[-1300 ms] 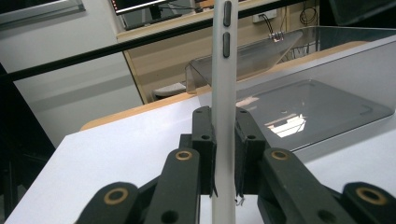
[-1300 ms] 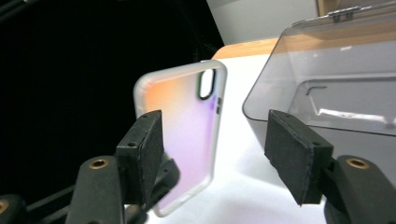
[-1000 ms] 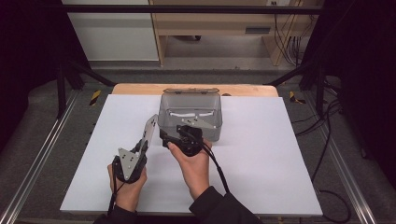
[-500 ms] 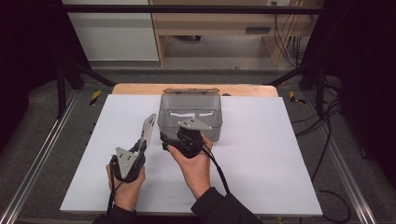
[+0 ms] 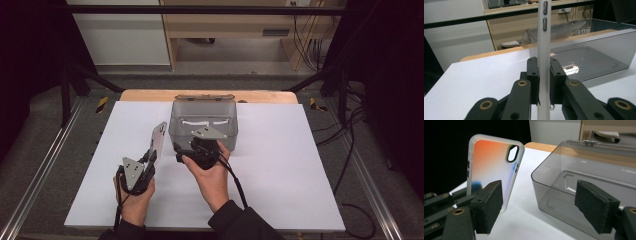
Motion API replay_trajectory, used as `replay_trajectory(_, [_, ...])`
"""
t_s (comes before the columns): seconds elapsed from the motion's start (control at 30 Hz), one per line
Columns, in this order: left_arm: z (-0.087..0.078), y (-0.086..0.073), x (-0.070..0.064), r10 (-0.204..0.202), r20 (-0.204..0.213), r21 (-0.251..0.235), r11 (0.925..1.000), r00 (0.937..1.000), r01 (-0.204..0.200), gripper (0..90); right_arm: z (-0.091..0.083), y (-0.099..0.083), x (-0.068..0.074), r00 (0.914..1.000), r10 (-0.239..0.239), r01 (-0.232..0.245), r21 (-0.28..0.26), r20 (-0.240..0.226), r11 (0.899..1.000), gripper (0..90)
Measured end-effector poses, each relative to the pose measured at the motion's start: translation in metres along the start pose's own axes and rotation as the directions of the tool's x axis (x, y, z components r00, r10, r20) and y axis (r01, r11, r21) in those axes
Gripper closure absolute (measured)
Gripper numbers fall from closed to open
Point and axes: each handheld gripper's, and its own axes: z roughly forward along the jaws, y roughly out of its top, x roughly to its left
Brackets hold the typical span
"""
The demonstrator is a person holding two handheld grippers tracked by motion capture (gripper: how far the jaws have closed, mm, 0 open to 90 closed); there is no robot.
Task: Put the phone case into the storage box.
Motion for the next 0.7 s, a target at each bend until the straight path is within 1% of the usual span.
replay_trajectory(0.07, [0.000,0.000,0.001,-0.012,0.006,0.003,0.9999,0.9999,0.012,81.0,-0.001,-0.002,-0.001,0.9994,-0.035,0.035,-0.002,-0.001,0.999,20.1])
replay_trajectory(0.1, [0.000,0.000,0.001,-0.012,0.006,0.003,0.9999,0.9999,0.012,81.0,-0.001,-0.002,-0.001,0.9994,-0.035,0.035,-0.002,-0.001,0.999,20.1])
replay_trajectory(0.13, [0.000,0.000,0.001,-0.019,0.009,0.006,0.9998,0.9998,0.019,81.0,-0.004,-0.006,-0.004,0.9965,-0.083,0.083,-0.014,0.000,0.996,18.3])
replay_trajectory(0.17, [0.000,0.000,0.002,-0.023,0.010,0.008,0.9997,0.9997,0.022,81.0,-0.004,-0.006,-0.004,0.9965,-0.083,0.083,-0.014,0.000,0.996,18.3])
replay_trajectory(0.27, [0.001,0.000,0.004,-0.043,0.017,0.016,0.9989,0.9989,0.043,81.0,-0.007,-0.013,-0.011,0.9910,-0.134,0.134,-0.017,0.009,0.991,16.2])
replay_trajectory(0.3, [0.001,-0.001,0.005,-0.056,0.020,0.020,0.9982,0.9982,0.056,81.0,-0.011,-0.017,-0.017,0.9850,-0.171,0.172,-0.012,0.019,0.985,16.0])
replay_trajectory(0.33, [0.001,-0.001,0.006,-0.060,0.021,0.024,0.9979,0.9980,0.060,81.0,-0.012,-0.019,-0.019,0.9824,-0.185,0.185,-0.010,0.025,0.983,15.9])
replay_trajectory(0.37, [0.001,-0.001,0.006,-0.060,0.021,0.024,0.9979,0.9980,0.060,81.0,-0.012,-0.019,-0.019,0.9824,-0.185,0.185,-0.010,0.025,0.983,15.9])
replay_trajectory(0.4, [0.001,0.000,0.007,-0.071,0.023,0.027,0.9972,0.9972,0.070,81.0,-0.017,-0.024,-0.027,0.9743,-0.221,0.222,-0.010,0.044,0.975,15.9])
replay_trajectory(0.47, [0.001,0.000,0.008,-0.085,0.028,0.031,0.9959,0.9960,0.085,81.0,-0.019,-0.025,-0.029,0.9728,-0.227,0.228,-0.011,0.048,0.974,15.9])
replay_trajectory(0.5, [0.001,0.000,0.009,-0.094,0.031,0.033,0.9951,0.9950,0.093,81.0,-0.025,-0.030,-0.038,0.9674,-0.246,0.247,-0.014,0.061,0.969,16.0])
replay_trajectory(0.53, [0.001,0.000,0.010,-0.103,0.034,0.037,0.9941,0.9941,0.102,81.0,-0.025,-0.030,-0.038,0.9674,-0.246,0.247,-0.014,0.061,0.969,16.0])
replay_trajectory(0.57, [0.002,0.000,0.010,-0.111,0.037,0.040,0.9932,0.9932,0.109,81.0,-0.028,-0.032,-0.042,0.9647,-0.254,0.255,-0.012,0.069,0.967,16.0])
replay_trajectory(0.6, [0.002,-0.001,0.011,-0.129,0.045,0.047,0.9908,0.9907,0.127,81.0,-0.035,-0.035,-0.051,0.9626,-0.259,0.261,-0.018,0.079,0.965,16.0])
replay_trajectory(0.63, [0.002,-0.001,0.011,-0.138,0.049,0.051,0.9894,0.9892,0.136,81.0,-0.037,-0.037,-0.055,0.9611,-0.263,0.266,-0.019,0.083,0.964,16.0])
replay_trajectory(0.67, [0.002,-0.001,0.011,-0.138,0.049,0.051,0.9894,0.9892,0.136,81.0,-0.037,-0.037,-0.055,0.9611,-0.263,0.266,-0.019,0.083,0.964,16.0])
replay_trajectory(0.7, [0.002,-0.001,0.011,-0.145,0.053,0.056,0.9882,0.9880,0.142,81.0,-0.046,-0.043,-0.066,0.9572,-0.272,0.276,-0.026,0.098,0.961,15.5])
